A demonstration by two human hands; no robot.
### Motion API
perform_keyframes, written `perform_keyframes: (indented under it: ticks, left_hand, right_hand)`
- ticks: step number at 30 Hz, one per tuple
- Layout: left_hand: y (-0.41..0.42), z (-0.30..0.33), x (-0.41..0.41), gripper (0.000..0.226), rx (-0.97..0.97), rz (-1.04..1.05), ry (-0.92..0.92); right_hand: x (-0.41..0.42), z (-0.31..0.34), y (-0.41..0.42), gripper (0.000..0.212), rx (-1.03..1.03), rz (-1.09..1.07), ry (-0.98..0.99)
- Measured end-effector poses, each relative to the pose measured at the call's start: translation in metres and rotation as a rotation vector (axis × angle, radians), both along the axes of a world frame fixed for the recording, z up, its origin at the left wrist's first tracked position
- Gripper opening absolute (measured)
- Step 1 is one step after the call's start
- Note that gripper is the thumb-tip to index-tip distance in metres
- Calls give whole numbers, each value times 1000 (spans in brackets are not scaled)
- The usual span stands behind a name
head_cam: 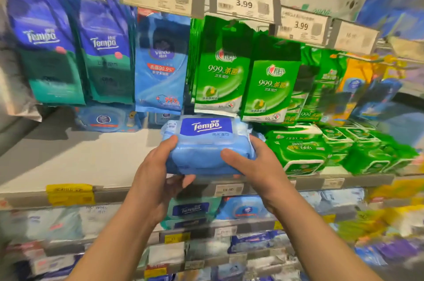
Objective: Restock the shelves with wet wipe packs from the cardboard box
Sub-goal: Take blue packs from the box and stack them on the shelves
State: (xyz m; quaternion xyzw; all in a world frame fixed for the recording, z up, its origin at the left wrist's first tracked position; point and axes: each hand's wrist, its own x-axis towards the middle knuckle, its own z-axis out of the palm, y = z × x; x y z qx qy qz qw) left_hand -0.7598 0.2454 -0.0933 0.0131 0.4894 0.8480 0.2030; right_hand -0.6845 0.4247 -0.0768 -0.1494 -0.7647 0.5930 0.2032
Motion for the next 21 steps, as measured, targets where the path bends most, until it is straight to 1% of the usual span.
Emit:
perform_keyframes:
  ticks: [2, 4, 5, 8, 9, 11, 13, 14, 16, 19, 21]
  left_hand:
    - [11, 7, -4, 34, 9, 24, 12]
    - [23, 13, -9, 39, -31, 35, 21]
    - [29, 16, -11, 39, -60, 30, 25]
    - [46, 20, -18, 37, -135, -8, 64]
    - [50, 19, -21, 36, -147, -21, 75]
    - [56, 16, -27, 31, -163, -28, 90]
    - [61, 13, -34, 25, -177, -10, 109]
    - [62, 12, -36, 25, -196, 3, 122]
    - [64, 9, -39, 25, -278, 5, 174]
    - [67, 4, -40, 19, -451, -6, 323]
    - [70, -1, -42, 18, -639, 47, 457]
  right_hand:
    - [-8, 3, 13, 48, -16, 3, 12]
    - [-13, 4, 29, 34, -32, 18, 7]
    - [-14, 3, 38, 32, -38, 32, 5]
    - [-22, 4, 61, 40, -36, 47, -2]
    - [-25, 6, 66, 40, -18, 42, -18]
    - [-31, 11, 73, 26, 30, 31, -58]
    - [-37, 14, 79, 19, 129, 19, -95]
    - [-40, 15, 82, 17, 178, 20, -96]
    - [-44, 15, 87, 10, 210, 35, -87]
    - [-49, 14, 91, 29, 265, 34, -104]
    - [-52, 16, 95, 34, 344, -6, -125]
